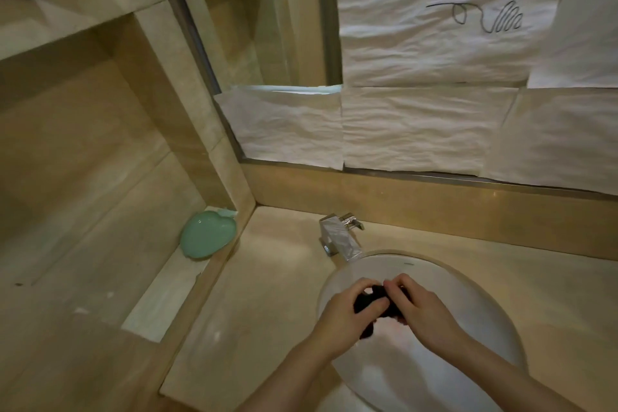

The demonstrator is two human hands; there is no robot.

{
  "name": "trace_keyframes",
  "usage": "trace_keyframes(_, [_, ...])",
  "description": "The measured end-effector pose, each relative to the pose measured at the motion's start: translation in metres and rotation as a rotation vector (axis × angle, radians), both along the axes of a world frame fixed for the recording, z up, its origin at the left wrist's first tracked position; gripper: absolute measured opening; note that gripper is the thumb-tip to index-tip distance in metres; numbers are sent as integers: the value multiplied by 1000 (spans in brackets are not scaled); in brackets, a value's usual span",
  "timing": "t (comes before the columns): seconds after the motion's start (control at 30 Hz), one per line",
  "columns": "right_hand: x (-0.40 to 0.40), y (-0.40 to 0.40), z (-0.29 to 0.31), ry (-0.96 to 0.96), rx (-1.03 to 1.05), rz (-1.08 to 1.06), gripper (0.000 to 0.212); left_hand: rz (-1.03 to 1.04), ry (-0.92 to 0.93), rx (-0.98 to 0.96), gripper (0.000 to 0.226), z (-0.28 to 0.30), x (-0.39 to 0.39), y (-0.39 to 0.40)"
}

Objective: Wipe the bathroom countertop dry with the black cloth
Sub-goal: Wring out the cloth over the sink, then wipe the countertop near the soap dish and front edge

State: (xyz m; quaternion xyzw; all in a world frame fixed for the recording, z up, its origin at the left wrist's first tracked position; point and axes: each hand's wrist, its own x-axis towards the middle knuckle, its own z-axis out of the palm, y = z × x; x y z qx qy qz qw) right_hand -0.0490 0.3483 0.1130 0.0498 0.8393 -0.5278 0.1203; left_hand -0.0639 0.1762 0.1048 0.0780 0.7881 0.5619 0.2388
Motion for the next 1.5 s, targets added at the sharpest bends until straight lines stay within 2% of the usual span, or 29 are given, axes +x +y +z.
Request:
trace_keyframes(0.07, [2,-12,-3,77,30,77,19,80,-10,-17,15,-5,12,-18])
trace_keyframes(0.17, [1,-35,-4,185,41,218,9,225,7,1,20,-8,21,-43])
trace_keyframes(0.33, [-4,-85,8,170,-69,303,4,424,83,52,22,3,30,-86])
trace_keyframes(0.43, [-11,-112,9,102,-97,363,19,509,99,41,23,10,30,-109])
trace_keyframes(0.5, [-15,-129,7,24,-117,364,24,536,101,29,21,17,28,-123])
trace_keyframes(0.6, [-26,-150,2,-67,-102,371,17,550,105,49,23,31,22,-146])
trace_keyframes(0.67, [-34,-161,1,-139,-177,367,16,538,84,37,27,34,15,-168])
trace_keyframes(0.8, [-45,-180,2,-217,-334,383,18,403,-131,57,33,19,1,-219])
trace_keyframes(0.87, [-48,-187,-10,-145,-169,456,15,307,-224,31,44,7,0,-239])
trace_keyframes(0.93, [-57,-195,-27,-113,56,525,11,280,-280,9,45,-11,2,-251])
trace_keyframes(1.0, [-75,-202,-44,-147,98,564,9,355,-334,51,41,-32,0,-253])
trace_keyframes(1.07, [-98,-211,-57,-121,49,501,8,522,-337,80,43,-57,-10,-254])
trace_keyframes(1.1, [-110,-214,-64,-110,-7,386,14,626,-290,8,47,-72,-17,-254])
trace_keyframes(1.13, [-120,-215,-74,-105,-54,222,22,695,-232,-136,53,-88,-23,-256])
trace_keyframes(1.17, [-126,-214,-83,-89,-45,49,29,716,-165,-381,65,-103,-27,-256])
trace_keyframes(1.2, [-126,-211,-94,-60,13,-87,34,686,-59,-651,73,-115,-29,-256])
trace_keyframes(1.23, [-120,-207,-107,-41,97,-173,38,600,90,-834,76,-129,-30,-254])
trace_keyframes(1.27, [-111,-203,-122,-24,189,-213,42,479,232,-875,72,-144,-32,-249])
trace_keyframes(1.3, [-98,-201,-136,-23,281,-237,48,335,336,-836,67,-158,-35,-243])
trace_keyframes(1.37, [-74,-201,-158,-115,357,-312,67,69,414,-803,60,-189,-42,-232])
trace_keyframes(1.43, [-64,-208,-175,-321,307,-366,80,-26,441,-861,59,-210,-50,-226])
trace_keyframes(1.5, [-68,-218,-186,-411,240,-363,72,-10,463,-893,60,-219,-65,-223])
